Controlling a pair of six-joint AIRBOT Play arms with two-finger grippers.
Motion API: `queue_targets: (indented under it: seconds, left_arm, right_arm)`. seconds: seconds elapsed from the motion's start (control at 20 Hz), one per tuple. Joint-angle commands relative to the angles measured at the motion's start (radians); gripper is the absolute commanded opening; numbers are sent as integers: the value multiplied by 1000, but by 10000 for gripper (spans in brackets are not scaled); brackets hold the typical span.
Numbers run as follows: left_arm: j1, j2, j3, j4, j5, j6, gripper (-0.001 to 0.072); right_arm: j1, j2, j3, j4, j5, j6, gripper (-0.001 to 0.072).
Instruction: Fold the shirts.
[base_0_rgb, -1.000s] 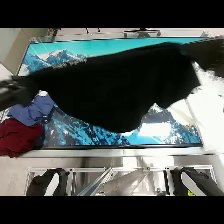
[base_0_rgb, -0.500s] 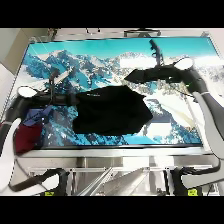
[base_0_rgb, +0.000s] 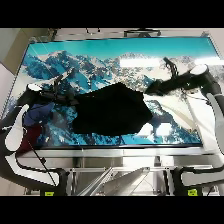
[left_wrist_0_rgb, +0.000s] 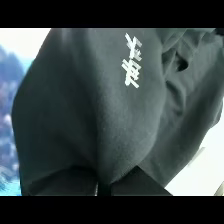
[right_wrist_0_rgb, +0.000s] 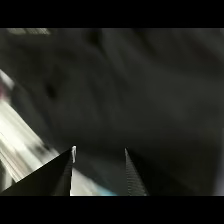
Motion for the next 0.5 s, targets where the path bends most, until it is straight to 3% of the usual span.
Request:
queue_targets:
  seconds: [0.0,0.05,0.1,0.15,0.45]
  left_arm:
    - [7,-22,87,0,-35,-15,25]
    - [7,-22,105,-1,-37,-25,25]
    - [7,-22,120,-1,-37,-32,25]
    - [7,-22,134,-1,-39,-37,25]
    - [7,-22,150,-3,-31,-42,25]
  right_arm:
    - [-25,126,-235,-211,-21,51,370]
    - [-25,153,-302,-214,-78,44,420]
    - [-23,169,-363,-212,-134,35,586]
    - [-20,172,-408,-204,-179,35,694]
    - [15,128,-510,1,-290,-79,696]
